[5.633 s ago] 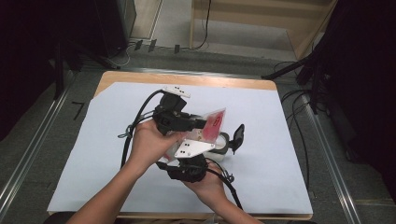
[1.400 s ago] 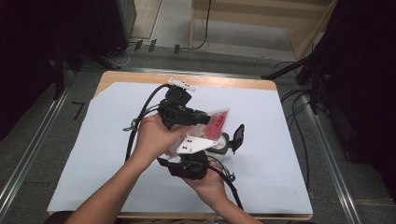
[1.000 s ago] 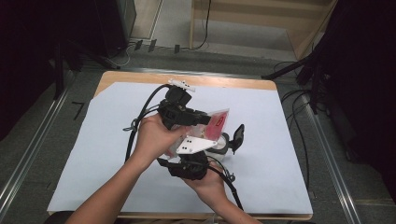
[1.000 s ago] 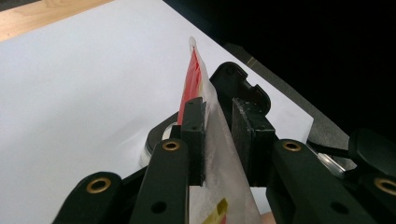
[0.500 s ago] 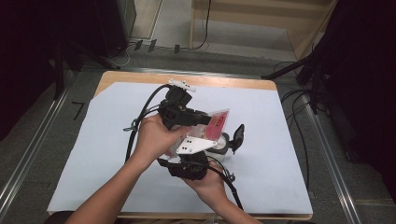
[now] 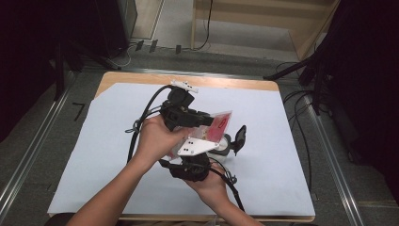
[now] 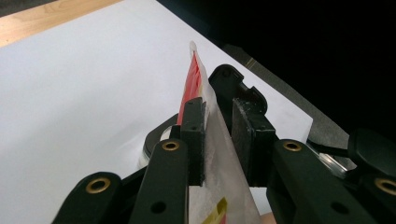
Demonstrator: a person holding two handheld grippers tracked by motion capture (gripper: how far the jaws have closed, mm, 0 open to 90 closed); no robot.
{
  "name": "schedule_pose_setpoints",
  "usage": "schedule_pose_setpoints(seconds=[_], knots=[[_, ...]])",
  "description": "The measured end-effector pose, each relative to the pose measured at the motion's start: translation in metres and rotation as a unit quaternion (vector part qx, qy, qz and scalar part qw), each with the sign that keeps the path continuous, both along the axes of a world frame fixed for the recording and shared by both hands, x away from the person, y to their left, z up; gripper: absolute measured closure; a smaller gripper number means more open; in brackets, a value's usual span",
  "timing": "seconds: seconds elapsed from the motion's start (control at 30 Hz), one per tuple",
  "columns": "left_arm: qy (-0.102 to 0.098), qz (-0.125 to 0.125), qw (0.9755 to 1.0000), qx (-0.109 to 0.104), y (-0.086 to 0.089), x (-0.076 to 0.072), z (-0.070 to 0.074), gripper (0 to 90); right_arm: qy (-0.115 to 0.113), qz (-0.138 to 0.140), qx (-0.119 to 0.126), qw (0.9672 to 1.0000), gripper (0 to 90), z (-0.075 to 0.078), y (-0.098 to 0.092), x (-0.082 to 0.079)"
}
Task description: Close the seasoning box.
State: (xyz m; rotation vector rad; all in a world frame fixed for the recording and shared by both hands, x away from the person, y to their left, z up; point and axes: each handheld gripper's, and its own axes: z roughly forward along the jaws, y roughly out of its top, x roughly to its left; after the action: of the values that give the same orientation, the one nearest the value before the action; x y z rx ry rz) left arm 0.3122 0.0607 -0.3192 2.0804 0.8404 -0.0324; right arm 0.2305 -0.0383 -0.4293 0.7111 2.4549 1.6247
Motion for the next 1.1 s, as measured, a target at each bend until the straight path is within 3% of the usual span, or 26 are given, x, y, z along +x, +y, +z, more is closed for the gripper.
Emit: schedule_pose_setpoints(seconds=[0.47, 0.87, 1.1], knots=[[0.0, -0.003, 1.0, 0.006, -0.0005, -0.0011, 0.0004, 75.7, -0.01, 0.0, -0.007, 0.9999, 66.8, -0.0002, 0.0001, -0.0001], [0.0, -0.006, 1.0, 0.006, 0.0004, -0.0035, -0.0002, 75.2, -0.016, 0.008, 0.0, 0.9998, 63.8, -0.0034, -0.0002, -0.0026], [0.016, -0.01, 0.9997, 0.013, 0.0057, -0.0035, -0.0006, 74.9, -0.021, 0.015, -0.004, 0.9997, 59.5, -0.0073, 0.0025, -0.0053]])
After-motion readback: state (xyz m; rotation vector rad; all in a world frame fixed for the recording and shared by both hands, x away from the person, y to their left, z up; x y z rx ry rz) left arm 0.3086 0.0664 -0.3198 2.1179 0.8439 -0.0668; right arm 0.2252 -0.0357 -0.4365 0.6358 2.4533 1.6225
